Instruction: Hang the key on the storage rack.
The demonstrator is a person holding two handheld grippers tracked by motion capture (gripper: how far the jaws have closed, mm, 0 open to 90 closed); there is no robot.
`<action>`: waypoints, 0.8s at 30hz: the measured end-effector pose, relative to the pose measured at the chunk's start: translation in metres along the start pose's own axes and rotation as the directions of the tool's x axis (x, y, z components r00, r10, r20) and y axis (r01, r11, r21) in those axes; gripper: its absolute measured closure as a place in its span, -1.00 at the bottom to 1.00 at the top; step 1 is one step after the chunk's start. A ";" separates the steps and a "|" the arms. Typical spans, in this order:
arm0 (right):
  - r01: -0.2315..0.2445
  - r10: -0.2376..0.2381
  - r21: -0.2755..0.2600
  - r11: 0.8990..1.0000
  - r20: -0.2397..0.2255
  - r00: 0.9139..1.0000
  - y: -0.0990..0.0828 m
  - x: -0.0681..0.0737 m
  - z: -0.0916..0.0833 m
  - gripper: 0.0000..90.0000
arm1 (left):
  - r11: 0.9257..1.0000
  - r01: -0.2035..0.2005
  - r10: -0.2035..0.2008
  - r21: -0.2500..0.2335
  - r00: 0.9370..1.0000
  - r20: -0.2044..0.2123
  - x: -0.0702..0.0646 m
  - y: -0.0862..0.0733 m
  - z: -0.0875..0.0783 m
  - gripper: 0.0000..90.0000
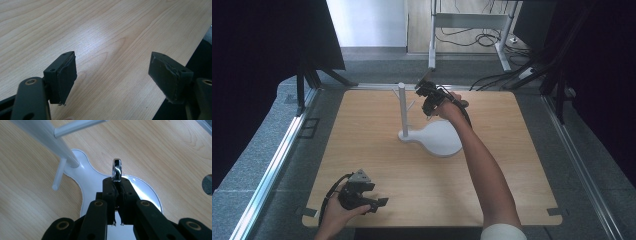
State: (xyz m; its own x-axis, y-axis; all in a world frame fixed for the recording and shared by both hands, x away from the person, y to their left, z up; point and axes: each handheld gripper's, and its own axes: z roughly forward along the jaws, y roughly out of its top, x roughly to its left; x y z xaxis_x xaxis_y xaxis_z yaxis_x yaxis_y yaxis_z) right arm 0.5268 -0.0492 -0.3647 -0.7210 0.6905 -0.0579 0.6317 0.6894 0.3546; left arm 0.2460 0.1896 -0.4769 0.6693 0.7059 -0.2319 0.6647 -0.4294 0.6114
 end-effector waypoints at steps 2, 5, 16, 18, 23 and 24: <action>-0.003 0.003 -0.001 1.000 0.004 1.000 0.002 0.001 0.002 0.88 | 1.000 0.000 0.000 -0.001 1.000 0.001 0.000 0.000 0.000 -0.49; 0.000 0.000 0.010 1.000 0.006 1.000 0.003 0.002 0.004 0.88 | 1.000 -0.001 0.001 0.000 1.000 0.001 -0.001 0.000 0.000 -0.49; -0.004 0.004 -0.006 1.000 0.005 1.000 0.007 0.001 0.001 0.88 | 1.000 -0.003 0.003 -0.002 1.000 0.002 -0.001 0.000 0.000 -0.49; -0.001 0.001 -0.007 1.000 0.010 1.000 0.010 0.001 0.001 0.88 | 1.000 -0.001 0.001 -0.003 1.000 0.002 -0.001 0.000 0.000 -0.49; 0.006 -0.006 -0.014 1.000 0.018 1.000 0.017 0.003 0.001 0.88 | 1.000 0.002 -0.002 -0.008 1.000 0.003 0.001 0.000 -0.002 -0.49; 0.002 -0.001 -0.017 1.000 0.017 1.000 0.018 0.004 0.001 0.88 | 1.000 0.005 -0.005 -0.011 1.000 0.002 0.001 0.000 -0.002 -0.49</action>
State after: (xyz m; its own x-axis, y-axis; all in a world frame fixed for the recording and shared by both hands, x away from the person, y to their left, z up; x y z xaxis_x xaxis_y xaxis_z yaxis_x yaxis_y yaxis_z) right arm 0.5362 -0.0339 -0.3597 -0.7168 0.6932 -0.0747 0.6256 0.6868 0.3699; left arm 0.2455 0.1914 -0.4756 0.6667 0.7068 -0.2367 0.6645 -0.4197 0.6183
